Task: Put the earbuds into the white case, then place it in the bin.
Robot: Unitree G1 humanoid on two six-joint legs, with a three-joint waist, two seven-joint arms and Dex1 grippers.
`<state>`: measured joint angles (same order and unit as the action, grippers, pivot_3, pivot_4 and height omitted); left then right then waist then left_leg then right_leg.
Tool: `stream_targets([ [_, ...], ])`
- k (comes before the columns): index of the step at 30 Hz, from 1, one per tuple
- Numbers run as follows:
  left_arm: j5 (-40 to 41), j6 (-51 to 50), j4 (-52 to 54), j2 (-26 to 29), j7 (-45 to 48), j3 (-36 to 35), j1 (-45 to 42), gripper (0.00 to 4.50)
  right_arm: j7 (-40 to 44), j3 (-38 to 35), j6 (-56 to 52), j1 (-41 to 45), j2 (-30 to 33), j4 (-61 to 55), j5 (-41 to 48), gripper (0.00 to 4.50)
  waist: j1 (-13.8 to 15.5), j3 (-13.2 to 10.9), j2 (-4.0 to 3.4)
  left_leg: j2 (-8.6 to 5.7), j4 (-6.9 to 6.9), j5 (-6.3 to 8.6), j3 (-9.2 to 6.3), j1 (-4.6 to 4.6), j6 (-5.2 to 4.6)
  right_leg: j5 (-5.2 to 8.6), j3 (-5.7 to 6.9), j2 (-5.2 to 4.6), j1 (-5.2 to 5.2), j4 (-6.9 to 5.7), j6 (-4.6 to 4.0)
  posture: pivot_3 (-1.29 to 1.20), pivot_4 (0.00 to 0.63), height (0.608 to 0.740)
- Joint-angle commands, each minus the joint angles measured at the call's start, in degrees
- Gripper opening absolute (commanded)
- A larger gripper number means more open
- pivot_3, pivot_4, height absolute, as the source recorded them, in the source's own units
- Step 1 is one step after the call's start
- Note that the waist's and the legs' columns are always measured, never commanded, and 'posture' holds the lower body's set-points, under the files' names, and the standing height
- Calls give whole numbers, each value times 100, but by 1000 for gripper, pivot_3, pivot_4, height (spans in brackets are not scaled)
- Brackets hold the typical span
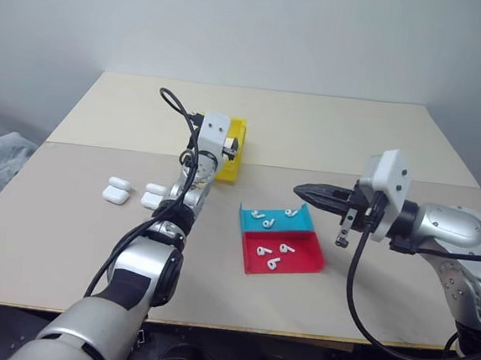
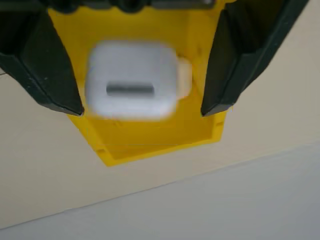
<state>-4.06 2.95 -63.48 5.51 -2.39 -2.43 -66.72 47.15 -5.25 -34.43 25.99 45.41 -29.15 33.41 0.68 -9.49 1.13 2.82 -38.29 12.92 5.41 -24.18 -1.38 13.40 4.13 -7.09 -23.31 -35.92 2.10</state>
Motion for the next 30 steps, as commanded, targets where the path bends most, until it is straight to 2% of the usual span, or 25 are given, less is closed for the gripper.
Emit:
stream_targets([
  [1, 18, 278, 230, -2, 44, 5, -118, 4444, -73, -68, 1, 17, 93, -160, -70, 0, 0, 0, 0, 0, 0, 0, 0, 0, 0, 0, 0, 0, 0, 0, 0, 0, 150, 740],
  [3, 100, 301, 541, -4, 210, -14, -14, 4444, -64, -37, 19, 24, 103, -147, -133, 0, 0, 0, 0, 0, 0, 0, 1, 0, 1, 0, 0, 0, 0, 0, 0, 0, 150, 740],
  [5, 341, 187, 1419, 50, 814, -3, 354, 4444, -30, -19, 35, 30, 135, -122, -183, 0, -2, 0, 0, 0, 0, -1, 0, 0, 2, 0, 0, 0, 0, -1, 0, 0, 150, 740],
  [8, 1275, -224, 3699, 343, 2532, 135, 1462, 4444, 150, -60, 132, -64, 289, -41, -275, 0, -48, 1, -3, 4, 0, -21, 5, 2, 36, 0, -7, 0, -1, -8, -1, 0, 150, 740],
  [10, 1637, -488, 4737, 544, 3137, 219, 1980, 4444, 265, -85, 192, -135, 400, 1, -324, 0, -78, 2, -4, 6, 1, -28, 6, 2, 48, 0, -9, 1, -3, -11, -1, 0, 150, 740],
  [12, 2040, -1209, 5890, 892, 3480, 225, 2508, 4444, 522, -150, 386, -293, 609, 101, -432, 0, -66, 1, -3, 7, -2, -32, 5, 3, 53, 0, -10, 1, -3, -8, -1, 0, 150, 740],
  [15, 2489, -2034, 7461, 1778, 4043, 102, 3457, 4444, 1268, -476, 1000, -745, 1065, 359, -584, 0, -58, 3, -5, 7, -2, -12, -1, 11, 20, 0, -10, 1, 2, -13, -2, 0, 150, 740],
  [18, 3000, -2637, 8309, 2367, 4254, -184, 4017, 4444, 1710, -734, 1557, -1127, 1307, 545, -693, 0, -49, 3, -6, 8, 6, -10, -5, 28, 17, 3, -18, 2, 11, -10, -3, 0, 150, 740],
  [22, 4002, -3447, 9463, 3555, 4948, -1066, 5070, 4444, 2472, -1455, 2672, -1779, 1492, 1052, -837, 0, -35, 2, -5, 14, 6, -3, -20, 39, 7, 6, -23, 5, 16, -12, -2, 0, 150, 740],
  [24, 4370, -3637, 9772, 3948, 5185, -1421, 5465, 4444, 2715, -1659, 2975, -1963, 1560, 1224, -842, 0, -19, 3, -7, 13, 8, -4, -23, 42, 8, 7, -27, 5, 16, -13, -3, 0, 150, 740],
  [30, 4675, -3812, 10019, 4573, 5574, -2066, 6367, 4444, 2921, -1769, 3265, -2153, 1651, 1464, -915, 0, -5, 5, -9, 14, 16, -2, -17, 69, 7, 14, -32, 5, 30, -15, -8, 0, 150, 740],
])
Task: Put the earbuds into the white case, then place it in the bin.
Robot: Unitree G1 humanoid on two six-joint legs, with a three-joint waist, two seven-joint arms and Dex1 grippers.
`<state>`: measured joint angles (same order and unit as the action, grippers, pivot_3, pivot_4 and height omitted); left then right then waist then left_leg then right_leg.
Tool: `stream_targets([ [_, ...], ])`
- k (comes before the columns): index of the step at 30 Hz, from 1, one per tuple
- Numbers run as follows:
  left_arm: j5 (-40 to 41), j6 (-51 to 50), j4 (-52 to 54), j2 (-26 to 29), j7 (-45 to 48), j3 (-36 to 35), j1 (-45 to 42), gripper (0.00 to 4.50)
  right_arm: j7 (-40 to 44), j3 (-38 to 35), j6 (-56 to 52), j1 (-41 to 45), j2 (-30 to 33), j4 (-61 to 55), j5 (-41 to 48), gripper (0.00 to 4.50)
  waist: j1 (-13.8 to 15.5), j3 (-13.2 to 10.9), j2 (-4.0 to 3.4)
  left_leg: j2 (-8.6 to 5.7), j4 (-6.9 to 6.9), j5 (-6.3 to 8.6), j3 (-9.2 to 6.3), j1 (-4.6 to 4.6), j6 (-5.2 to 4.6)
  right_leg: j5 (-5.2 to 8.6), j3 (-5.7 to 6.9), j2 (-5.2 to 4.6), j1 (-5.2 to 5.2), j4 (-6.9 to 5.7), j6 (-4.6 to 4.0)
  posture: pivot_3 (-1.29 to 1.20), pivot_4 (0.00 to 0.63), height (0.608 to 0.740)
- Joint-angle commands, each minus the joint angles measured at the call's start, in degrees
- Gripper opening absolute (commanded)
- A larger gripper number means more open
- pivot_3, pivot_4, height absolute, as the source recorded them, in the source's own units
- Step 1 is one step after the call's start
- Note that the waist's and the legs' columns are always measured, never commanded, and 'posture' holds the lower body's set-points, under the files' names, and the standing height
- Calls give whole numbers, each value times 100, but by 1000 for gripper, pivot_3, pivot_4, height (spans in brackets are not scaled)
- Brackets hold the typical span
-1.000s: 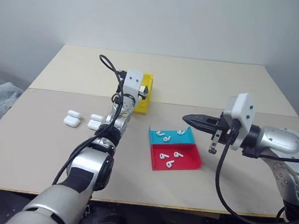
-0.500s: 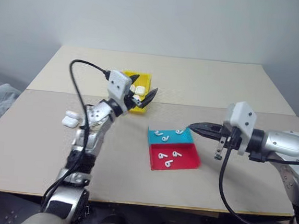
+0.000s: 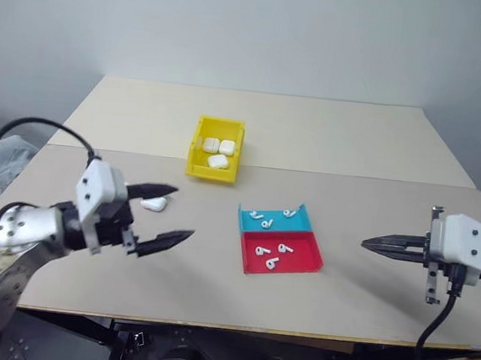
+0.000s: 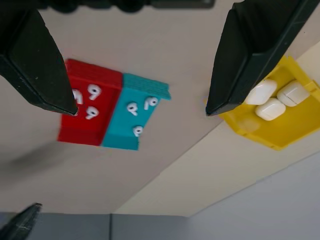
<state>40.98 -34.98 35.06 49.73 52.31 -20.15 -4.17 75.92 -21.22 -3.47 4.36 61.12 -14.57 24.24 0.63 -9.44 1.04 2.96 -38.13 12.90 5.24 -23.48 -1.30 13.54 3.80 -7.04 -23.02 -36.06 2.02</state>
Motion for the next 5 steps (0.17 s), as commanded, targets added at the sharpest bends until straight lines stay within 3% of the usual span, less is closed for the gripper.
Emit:
stream_targets([
  [1, 194, -9, 171, 174, 124, -328, 160, 4444, 46, -163, 173, 14, 82, 11, 9, 0, 2, 0, 0, 0, 1, -1, 3, 0, 1, 1, 1, 1, -2, -2, -1, 0, 150, 740],
  [5, 314, 18, 114, 227, 201, -338, 166, 4444, 6, -100, 142, 84, 83, 12, 7, 0, 6, 0, 0, 0, 2, -1, 2, -3, 1, 0, 0, 1, -2, 1, -2, 0, 150, 740],
])
